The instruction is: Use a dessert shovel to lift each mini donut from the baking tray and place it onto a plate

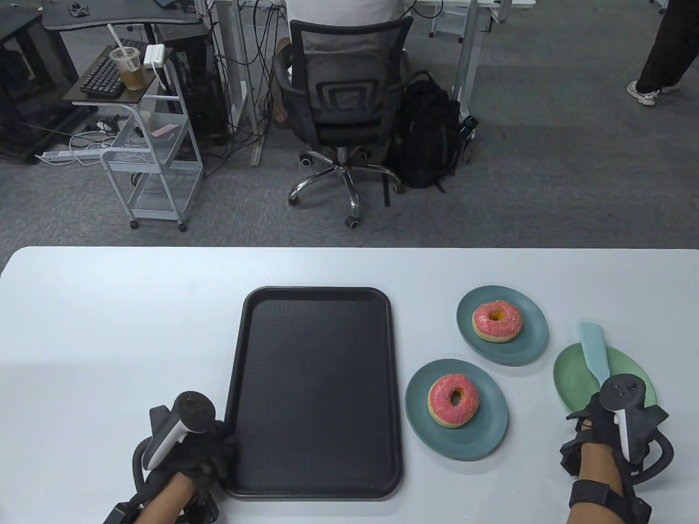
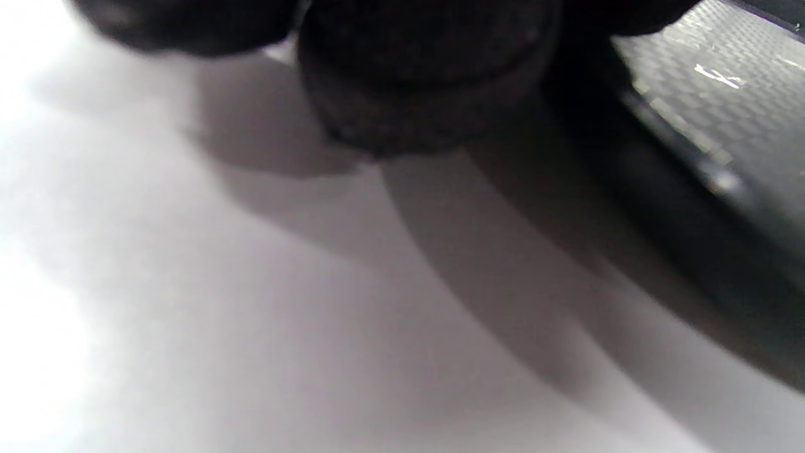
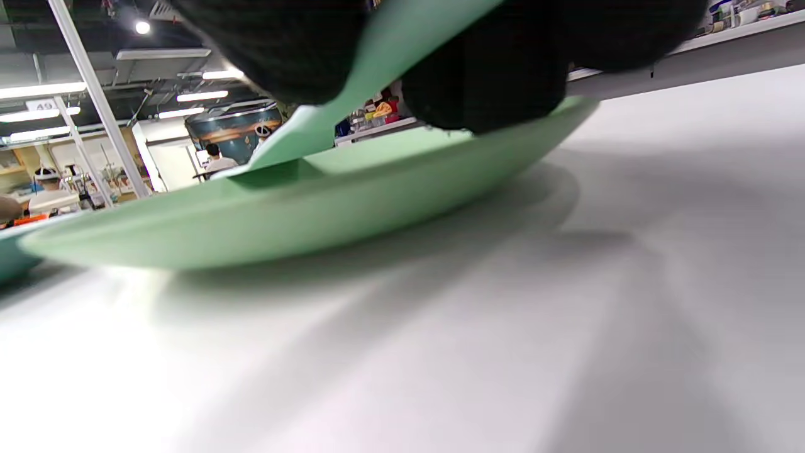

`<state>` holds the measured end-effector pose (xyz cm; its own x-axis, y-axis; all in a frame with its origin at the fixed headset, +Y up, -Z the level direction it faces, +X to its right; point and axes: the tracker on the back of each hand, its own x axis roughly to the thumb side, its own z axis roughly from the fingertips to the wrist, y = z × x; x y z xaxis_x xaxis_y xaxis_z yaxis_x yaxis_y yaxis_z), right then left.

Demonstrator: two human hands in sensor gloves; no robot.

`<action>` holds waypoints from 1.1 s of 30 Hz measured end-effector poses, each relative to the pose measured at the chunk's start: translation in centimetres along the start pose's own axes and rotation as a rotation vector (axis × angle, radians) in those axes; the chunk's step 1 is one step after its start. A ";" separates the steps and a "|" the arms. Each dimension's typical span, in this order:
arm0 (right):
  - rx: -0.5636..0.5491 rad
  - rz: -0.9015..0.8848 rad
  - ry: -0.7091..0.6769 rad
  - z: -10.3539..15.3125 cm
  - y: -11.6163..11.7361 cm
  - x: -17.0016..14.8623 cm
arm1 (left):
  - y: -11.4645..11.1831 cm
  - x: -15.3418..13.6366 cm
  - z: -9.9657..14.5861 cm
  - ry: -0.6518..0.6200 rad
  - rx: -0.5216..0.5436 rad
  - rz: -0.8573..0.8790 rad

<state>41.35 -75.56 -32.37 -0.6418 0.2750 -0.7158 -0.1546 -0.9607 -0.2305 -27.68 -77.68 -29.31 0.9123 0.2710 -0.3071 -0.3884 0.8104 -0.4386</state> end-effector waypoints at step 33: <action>0.016 -0.199 -0.726 18.5 -4.8 12.6 | 1.8 0.5 2.0 -0.094 0.163 0.022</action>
<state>20.10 -68.17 -28.12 -0.9338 0.3548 -0.0462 -0.3264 -0.8976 -0.2963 -27.62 -75.04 -28.53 0.9148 0.3310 -0.2313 -0.3893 0.8750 -0.2876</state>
